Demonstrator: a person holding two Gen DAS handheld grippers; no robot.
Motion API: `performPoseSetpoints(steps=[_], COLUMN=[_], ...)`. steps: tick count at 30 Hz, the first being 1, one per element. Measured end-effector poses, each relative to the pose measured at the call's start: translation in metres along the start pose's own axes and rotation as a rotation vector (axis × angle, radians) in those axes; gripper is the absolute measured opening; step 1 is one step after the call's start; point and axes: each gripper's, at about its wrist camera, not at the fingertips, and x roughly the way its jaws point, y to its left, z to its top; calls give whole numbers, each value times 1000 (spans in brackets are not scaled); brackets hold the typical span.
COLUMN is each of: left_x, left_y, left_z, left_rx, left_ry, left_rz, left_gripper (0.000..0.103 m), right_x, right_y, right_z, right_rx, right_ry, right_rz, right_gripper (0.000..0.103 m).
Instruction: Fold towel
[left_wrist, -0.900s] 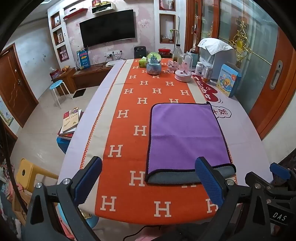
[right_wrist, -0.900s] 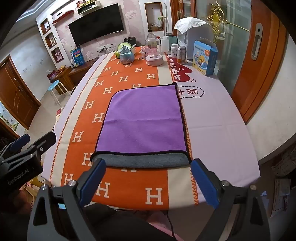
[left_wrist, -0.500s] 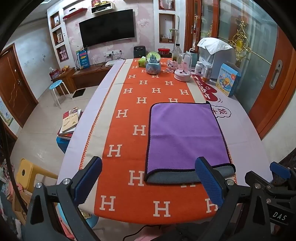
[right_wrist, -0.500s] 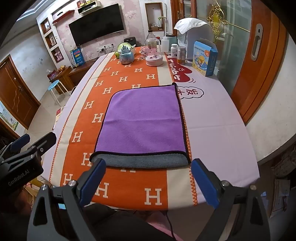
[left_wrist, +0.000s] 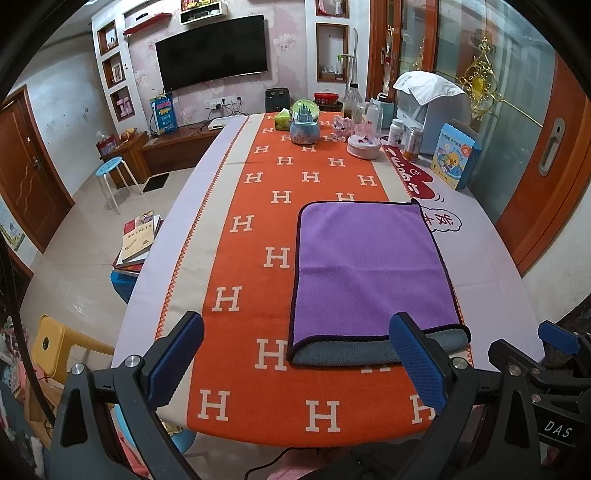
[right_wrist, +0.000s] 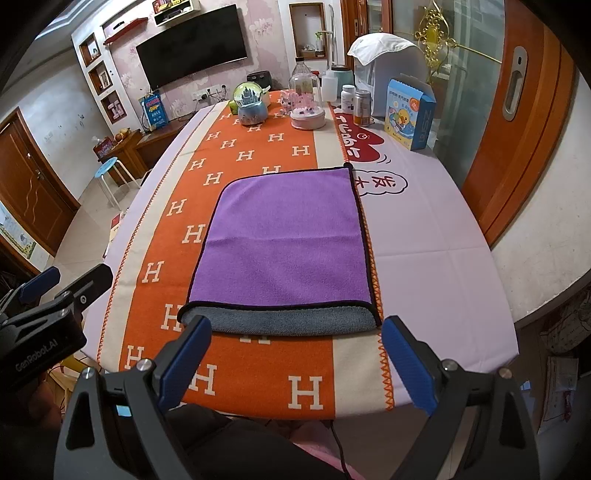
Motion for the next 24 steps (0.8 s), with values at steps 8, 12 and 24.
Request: performPoseSetpoints(steps=[8, 12, 24], left_x=[7, 9, 21], left_y=[2, 2, -2], left_z=[3, 4, 4], left_rx=[6, 8, 15], left_ry=[11, 31, 111], left_rz=[-16, -22, -35], left_gripper=[100, 100, 100], right_x=[1, 7, 11], right_y=[0, -3, -12], right_z=[-2, 0, -5], right_rx=[4, 11, 54], right_ry=[5, 15, 70], right_rz=[-5, -13, -29], right_gripper=[94, 94, 94])
